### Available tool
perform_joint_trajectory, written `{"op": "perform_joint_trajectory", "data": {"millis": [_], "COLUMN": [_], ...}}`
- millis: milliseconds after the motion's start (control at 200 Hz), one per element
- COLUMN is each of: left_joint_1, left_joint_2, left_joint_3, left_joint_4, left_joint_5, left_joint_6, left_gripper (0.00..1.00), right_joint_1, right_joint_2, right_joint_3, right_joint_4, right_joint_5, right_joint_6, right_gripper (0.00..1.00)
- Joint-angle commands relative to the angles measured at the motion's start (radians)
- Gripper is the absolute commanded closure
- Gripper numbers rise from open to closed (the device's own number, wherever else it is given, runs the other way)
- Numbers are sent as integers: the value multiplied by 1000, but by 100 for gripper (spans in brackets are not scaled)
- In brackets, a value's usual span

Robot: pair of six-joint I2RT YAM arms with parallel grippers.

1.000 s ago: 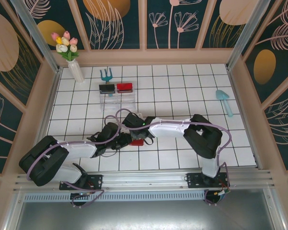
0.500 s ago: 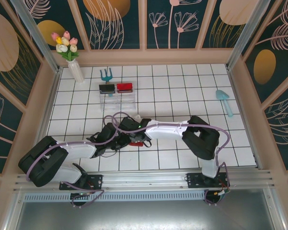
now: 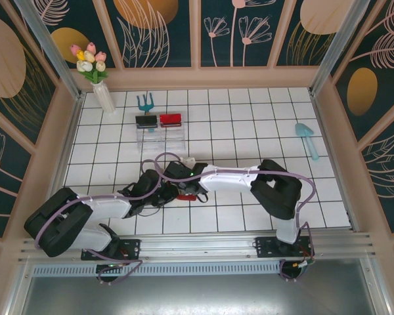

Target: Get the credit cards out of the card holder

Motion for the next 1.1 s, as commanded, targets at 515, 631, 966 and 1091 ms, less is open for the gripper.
{"op": "perform_joint_trajectory", "data": {"millis": [515, 631, 966, 1091], "left_joint_1": [0, 0, 0, 0], "left_joint_2": [-57, -54, -60, -69], "left_joint_3": [-80, -79, -80, -87], "left_joint_4": [98, 92, 80, 69], "left_joint_5": [26, 23, 11, 0], "left_joint_6": [-36, -37, -44, -54], "left_gripper": [100, 100, 100, 100], "right_joint_1": [33, 30, 31, 25], "right_joint_2": [18, 34, 60, 43], "right_joint_3": [48, 34, 22, 12], "right_joint_4": [5, 14, -41, -54], "right_joint_5": [-77, -102, -50, -18], "right_joint_6": [-23, -25, -5, 7], "right_gripper": [70, 70, 71, 86]}}
